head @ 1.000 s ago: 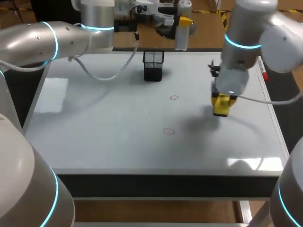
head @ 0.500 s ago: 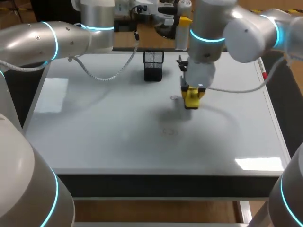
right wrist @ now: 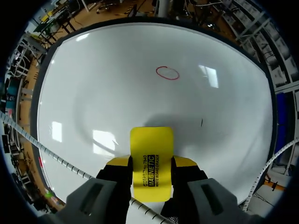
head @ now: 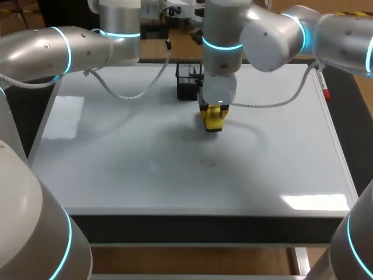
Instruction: Pick up the inspection probe, press it on each red-marked spot on the whiteboard one by one, put down the probe, pick up the eraser, and wipe off all the red marks.
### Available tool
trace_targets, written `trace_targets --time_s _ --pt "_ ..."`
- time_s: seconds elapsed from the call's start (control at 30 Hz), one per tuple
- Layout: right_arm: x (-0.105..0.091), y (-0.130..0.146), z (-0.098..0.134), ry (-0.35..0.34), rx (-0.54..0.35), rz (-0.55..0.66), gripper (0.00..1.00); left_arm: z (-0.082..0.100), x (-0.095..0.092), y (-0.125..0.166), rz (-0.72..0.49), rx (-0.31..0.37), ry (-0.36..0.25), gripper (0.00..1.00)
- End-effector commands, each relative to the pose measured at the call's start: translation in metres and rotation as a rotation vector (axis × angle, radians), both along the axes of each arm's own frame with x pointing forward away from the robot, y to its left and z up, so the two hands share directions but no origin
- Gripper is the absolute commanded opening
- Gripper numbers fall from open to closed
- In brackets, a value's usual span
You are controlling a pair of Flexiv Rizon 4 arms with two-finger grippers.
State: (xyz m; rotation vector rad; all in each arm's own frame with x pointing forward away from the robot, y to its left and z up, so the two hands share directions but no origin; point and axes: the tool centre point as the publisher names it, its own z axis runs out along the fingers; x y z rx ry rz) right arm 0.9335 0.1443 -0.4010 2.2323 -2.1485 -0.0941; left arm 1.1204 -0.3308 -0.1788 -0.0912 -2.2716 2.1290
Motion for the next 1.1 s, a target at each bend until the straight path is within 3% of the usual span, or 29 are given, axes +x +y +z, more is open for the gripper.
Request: trace_targets --time_s 0.03,0.57,1.1 --pt "0.008 0.006 -0.003 0.007 -0.059 0.004 0.00 0.002 0.001 0.000 -0.002 0.002 0.001 0.00" --pt "0.014 0.020 -0.016 0.031 -0.022 0.032 0.00 0.002 0.001 0.000 -0.002 0.002 0.001 0.00" --pt "0.009 0.002 -0.023 0.052 -0.015 -0.008 0.00 0.002 0.001 0.000 -0.002 0.002 0.001 0.00"
